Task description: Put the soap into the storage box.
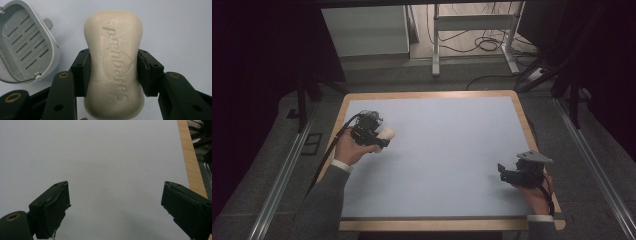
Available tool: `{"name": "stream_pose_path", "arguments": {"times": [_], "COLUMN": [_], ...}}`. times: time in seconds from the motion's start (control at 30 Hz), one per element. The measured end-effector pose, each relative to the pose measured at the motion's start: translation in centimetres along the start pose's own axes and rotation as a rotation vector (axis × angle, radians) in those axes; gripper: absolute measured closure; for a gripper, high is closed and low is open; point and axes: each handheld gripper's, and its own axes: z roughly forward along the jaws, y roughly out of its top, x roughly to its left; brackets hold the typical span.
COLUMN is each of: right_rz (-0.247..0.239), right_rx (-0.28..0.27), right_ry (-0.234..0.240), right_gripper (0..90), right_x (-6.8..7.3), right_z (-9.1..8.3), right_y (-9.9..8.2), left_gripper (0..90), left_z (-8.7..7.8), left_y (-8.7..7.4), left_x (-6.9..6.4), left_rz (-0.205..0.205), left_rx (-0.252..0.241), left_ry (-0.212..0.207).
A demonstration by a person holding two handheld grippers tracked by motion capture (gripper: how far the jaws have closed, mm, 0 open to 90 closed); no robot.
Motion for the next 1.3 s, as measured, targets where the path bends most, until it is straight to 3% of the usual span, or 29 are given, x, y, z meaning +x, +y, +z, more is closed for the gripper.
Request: {"name": "stream_pose_path", "arguments": {"times": [1.3], "right_rz": [-0.007], "right_rx": [0.010], "right_ry": [-0.005], "right_gripper": [8.1], "right_x": [-0.1], "right_z": [0.1], "right_y": [-0.1], "left_gripper": [49.5], "left_z": [0.3], "left_y": [3.2], "left_x": [4.0], "left_rz": [-0.091], "left_rx": [0.019], "left_ry": [0.060]}}
